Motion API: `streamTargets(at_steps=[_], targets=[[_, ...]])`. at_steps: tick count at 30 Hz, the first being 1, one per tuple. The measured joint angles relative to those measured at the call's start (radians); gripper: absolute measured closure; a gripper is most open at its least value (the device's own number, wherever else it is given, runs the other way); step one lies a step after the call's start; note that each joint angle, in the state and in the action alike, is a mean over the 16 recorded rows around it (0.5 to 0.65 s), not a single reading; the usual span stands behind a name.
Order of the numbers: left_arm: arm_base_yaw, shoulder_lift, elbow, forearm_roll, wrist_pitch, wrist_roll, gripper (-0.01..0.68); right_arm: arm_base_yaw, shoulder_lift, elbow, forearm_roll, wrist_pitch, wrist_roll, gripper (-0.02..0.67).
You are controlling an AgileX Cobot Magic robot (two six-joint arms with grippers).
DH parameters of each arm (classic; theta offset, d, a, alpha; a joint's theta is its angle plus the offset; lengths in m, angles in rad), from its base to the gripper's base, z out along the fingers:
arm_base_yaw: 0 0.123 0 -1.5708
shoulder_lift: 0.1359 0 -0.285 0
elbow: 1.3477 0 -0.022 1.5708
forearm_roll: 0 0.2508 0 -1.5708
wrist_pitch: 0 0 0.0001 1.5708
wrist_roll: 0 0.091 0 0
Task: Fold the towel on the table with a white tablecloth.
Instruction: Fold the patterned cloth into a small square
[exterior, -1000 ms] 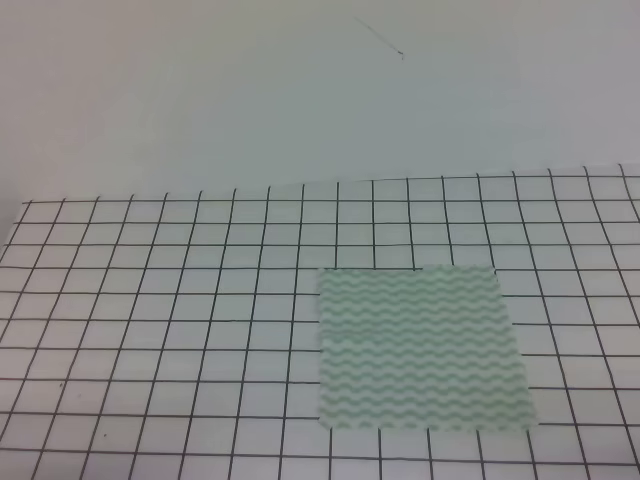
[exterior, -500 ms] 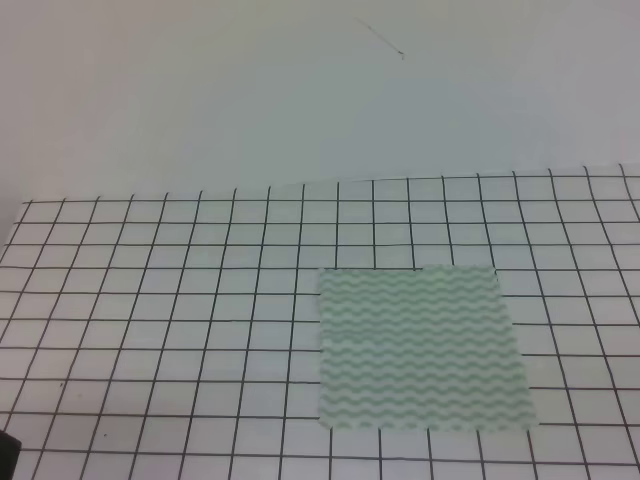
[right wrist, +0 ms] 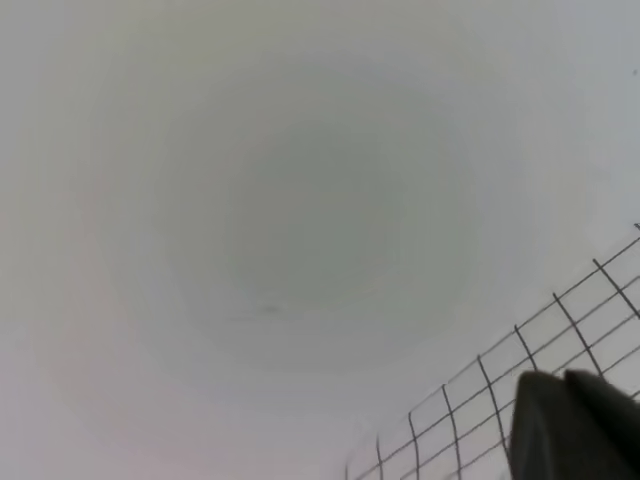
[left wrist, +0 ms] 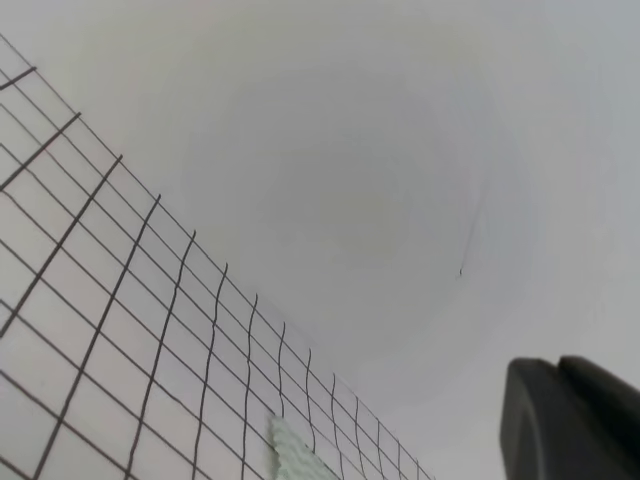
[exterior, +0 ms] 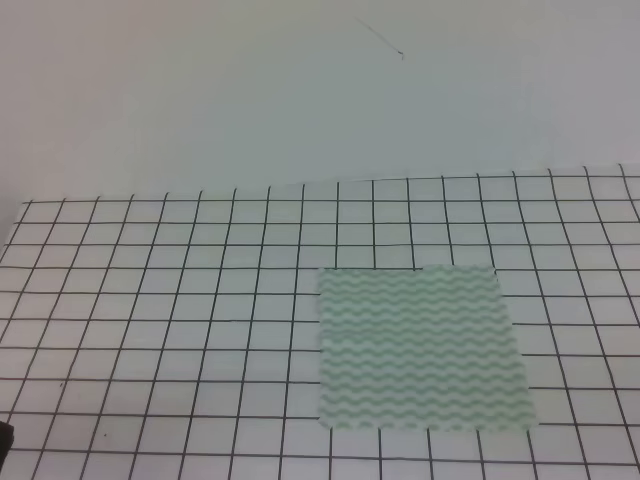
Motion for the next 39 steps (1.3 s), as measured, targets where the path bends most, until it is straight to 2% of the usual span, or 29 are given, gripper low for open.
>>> streamTargets(at_steps=[6, 12, 18, 27, 33, 39], targets=[[0.000, 0.001, -0.034, -0.019, 0.056, 0.148, 0.675, 0.000, 0.001, -0.087, -0.004, 0.145, -0.183, 0.650], [0.001, 0.008, -0.111, -0.028, 0.134, 0.348, 0.675, 0.000, 0.014, -0.223, -0.009, 0.367, -0.393, 0.650], [-0.007, 0.046, -0.203, 0.008, 0.219, 0.517, 0.675, 0.000, 0.096, -0.359, -0.025, 0.588, -0.516, 0.650], [-0.041, 0.173, -0.286, 0.123, 0.300, 0.539, 0.675, 0.000, 0.384, -0.511, -0.018, 0.826, -0.640, 0.650], [-0.068, 0.292, -0.334, 0.198, 0.348, 0.515, 0.675, 0.000, 0.607, -0.563, 0.024, 0.894, -0.710, 0.641], [-0.112, 0.430, -0.396, 0.279, 0.384, 0.478, 0.675, 0.000, 0.795, -0.574, 0.099, 0.912, -0.764, 0.587]])
